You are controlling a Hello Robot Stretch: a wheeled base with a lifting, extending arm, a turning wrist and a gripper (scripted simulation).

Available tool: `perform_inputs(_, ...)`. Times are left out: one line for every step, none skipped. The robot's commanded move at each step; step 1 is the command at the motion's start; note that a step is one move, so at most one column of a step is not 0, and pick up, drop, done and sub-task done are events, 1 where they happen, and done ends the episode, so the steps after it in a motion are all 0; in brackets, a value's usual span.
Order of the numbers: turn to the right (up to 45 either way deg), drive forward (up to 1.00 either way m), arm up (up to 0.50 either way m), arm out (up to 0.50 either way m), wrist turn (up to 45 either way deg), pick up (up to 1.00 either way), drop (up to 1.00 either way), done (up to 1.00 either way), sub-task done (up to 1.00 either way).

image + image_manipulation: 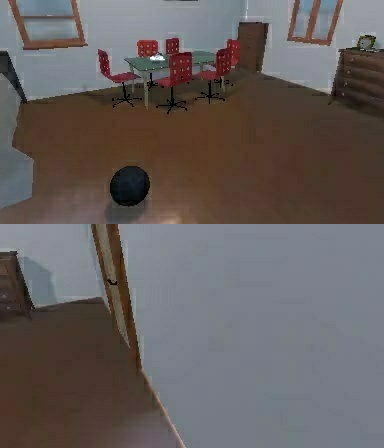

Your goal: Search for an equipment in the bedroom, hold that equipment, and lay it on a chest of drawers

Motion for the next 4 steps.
perform_inputs(-30.0,0.00,0.00,0.00,0.0,0.00,0.00,0.00,0.00)
perform_inputs(0.0,0.20,0.00,0.00,0.0,0.00,0.00,0.00,0.00)
perform_inputs(0.0,0.25,0.00,0.00,0.0,0.00,0.00,0.00,0.00)
perform_inputs(-45.0,0.00,0.00,0.00,0.0,0.00,0.00,0.00,0.00)
